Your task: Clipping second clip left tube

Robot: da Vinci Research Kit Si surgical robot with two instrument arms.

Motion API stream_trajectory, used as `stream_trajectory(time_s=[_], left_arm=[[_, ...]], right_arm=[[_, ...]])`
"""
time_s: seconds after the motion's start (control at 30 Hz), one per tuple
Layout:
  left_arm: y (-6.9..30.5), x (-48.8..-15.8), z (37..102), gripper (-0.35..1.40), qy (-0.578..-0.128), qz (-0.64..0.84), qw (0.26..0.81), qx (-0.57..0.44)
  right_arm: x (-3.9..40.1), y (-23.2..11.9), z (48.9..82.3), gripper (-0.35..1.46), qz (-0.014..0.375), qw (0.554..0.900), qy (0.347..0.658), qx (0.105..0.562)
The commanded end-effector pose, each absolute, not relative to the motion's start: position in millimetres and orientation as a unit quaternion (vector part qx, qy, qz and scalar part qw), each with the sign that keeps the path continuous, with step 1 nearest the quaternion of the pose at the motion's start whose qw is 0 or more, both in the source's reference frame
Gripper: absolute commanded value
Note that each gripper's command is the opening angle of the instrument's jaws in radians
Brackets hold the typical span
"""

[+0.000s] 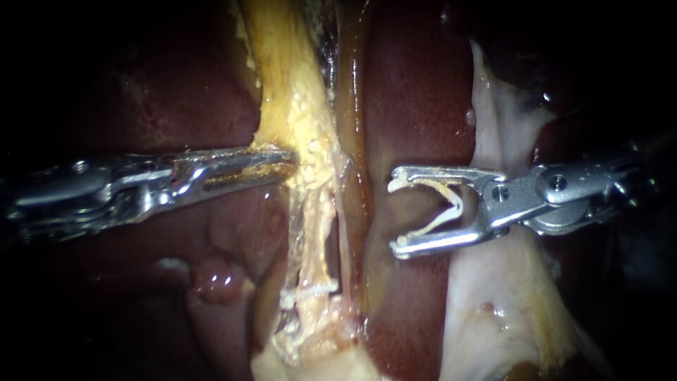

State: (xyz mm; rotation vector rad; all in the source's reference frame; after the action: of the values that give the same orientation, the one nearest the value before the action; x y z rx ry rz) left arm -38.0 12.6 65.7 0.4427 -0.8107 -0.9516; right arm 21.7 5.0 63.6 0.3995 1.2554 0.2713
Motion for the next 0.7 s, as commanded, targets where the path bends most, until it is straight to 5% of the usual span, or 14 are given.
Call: stream_trajectory(time_s=[0.03,0.7], left_arm=[[12.6,-37.9,65.7,-0.35,-0.376,-0.442,0.788,0.205],[15.0,-35.3,57.0,-0.35,-0.391,-0.448,0.780,0.195]], right_arm=[[21.8,4.9,63.7,0.60,0.126,0.782,0.581,0.185],[30.2,-3.3,75.0,0.59,0.126,0.789,0.547,0.251]])
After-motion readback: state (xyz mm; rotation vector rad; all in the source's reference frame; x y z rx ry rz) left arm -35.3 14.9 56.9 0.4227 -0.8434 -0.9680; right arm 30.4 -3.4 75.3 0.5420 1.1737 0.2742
